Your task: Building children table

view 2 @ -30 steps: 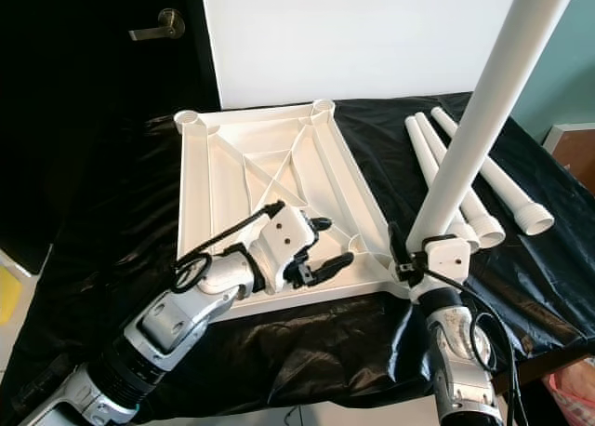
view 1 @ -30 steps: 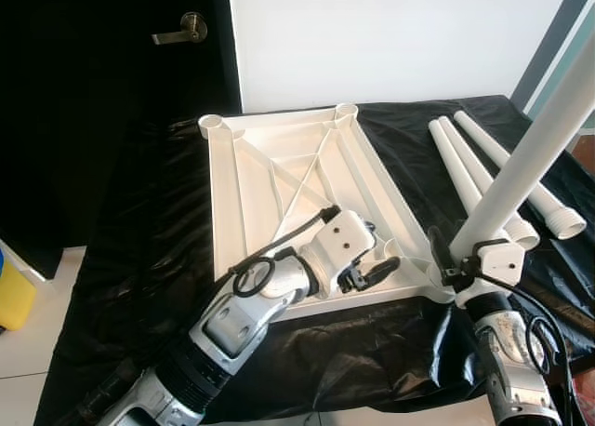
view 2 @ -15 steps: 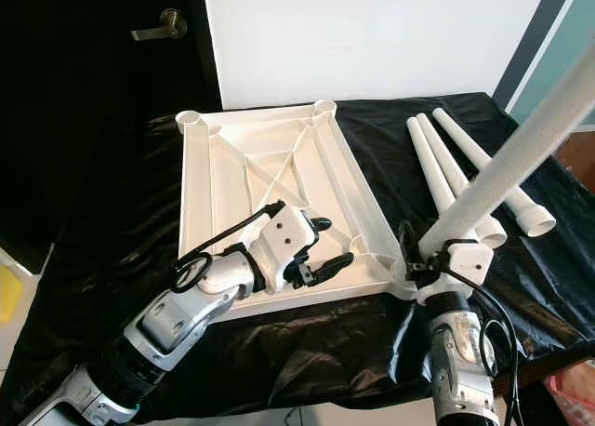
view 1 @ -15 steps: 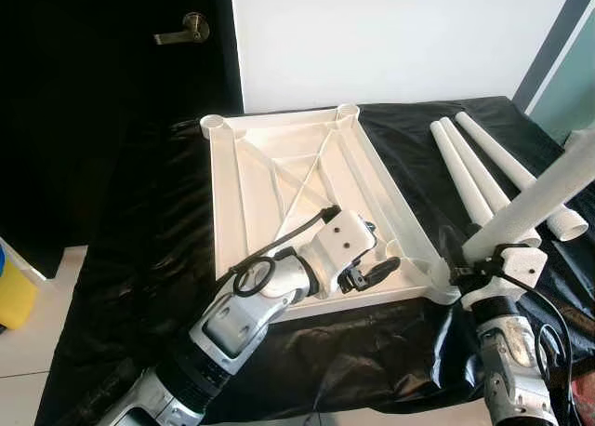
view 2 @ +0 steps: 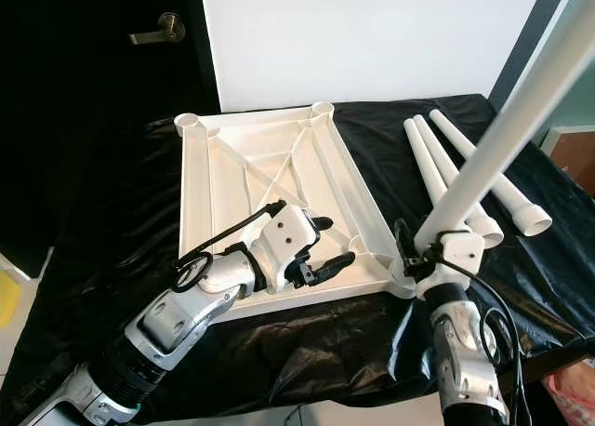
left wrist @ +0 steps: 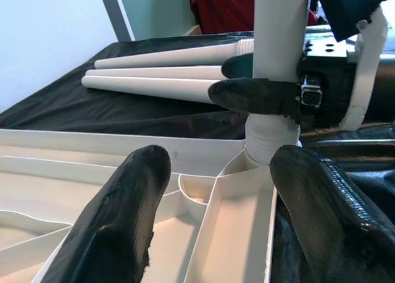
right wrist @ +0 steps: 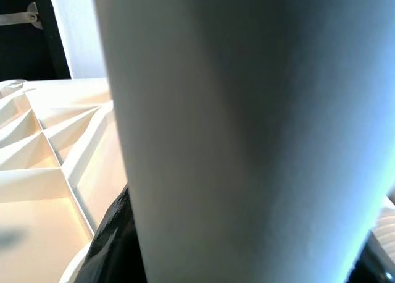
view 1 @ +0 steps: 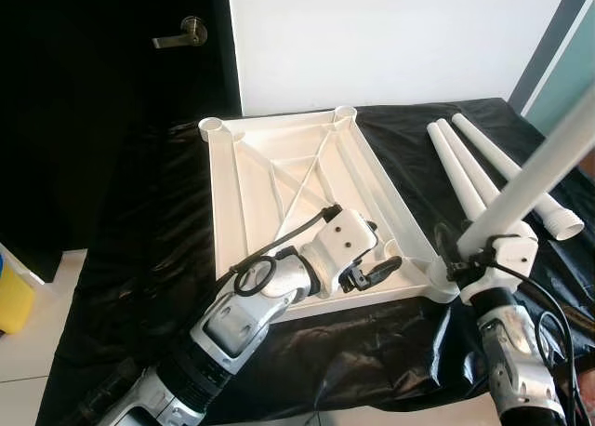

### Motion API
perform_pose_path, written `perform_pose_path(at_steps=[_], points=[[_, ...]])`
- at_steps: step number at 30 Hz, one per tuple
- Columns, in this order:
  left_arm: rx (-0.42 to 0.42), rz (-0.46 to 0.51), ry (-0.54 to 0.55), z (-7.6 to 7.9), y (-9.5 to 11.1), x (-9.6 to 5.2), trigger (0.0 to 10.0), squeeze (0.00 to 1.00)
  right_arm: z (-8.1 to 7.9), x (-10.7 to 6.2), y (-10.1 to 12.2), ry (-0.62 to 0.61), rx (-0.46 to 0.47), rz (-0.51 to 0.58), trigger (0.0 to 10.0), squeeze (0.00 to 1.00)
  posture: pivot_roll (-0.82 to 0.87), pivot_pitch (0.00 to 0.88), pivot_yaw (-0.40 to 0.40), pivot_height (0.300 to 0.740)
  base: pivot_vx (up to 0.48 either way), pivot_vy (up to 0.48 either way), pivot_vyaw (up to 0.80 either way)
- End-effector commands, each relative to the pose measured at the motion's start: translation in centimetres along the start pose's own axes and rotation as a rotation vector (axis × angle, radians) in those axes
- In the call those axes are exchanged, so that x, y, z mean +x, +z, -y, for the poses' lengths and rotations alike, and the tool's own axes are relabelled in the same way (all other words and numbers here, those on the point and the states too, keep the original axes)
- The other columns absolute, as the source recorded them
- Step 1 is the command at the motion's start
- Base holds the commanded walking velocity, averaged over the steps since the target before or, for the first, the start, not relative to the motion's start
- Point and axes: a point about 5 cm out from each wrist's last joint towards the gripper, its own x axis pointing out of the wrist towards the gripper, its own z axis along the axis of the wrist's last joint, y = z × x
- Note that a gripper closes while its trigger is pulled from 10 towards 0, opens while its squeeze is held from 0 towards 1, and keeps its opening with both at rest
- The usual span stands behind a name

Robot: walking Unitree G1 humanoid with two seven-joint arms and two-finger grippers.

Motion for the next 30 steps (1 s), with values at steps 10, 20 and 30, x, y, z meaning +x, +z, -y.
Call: perform_pose_path(at_steps=[10, 20, 30], points=[[0.012, 0.018, -0.112, 0.6, 0.6, 0.1, 10.0, 0.00, -0.3, -1.4, -3.9, -0.027, 0.090, -0.254, 10.0, 0.00, -0.02, 0.010, 0.009, 0.740, 0.000, 0.000, 0.00], [0.014, 0.021, -0.115, 0.8, 0.6, 0.2, 10.0, 0.00, 0.8, -2.4, -4.3, -0.188, 0.311, -0.222, 10.0, 0.00, -0.02, 0.002, 0.003, 0.740, 0.000, 0.000, 0.00], [0.017, 0.024, -0.123, 0.9, 0.6, 0.3, 10.0, 0.00, 0.4, -2.1, -3.8, -0.111, 0.058, -0.212, 10.0, 0.00, -0.03, 0.000, 0.006, 0.740, 0.000, 0.000, 0.00]])
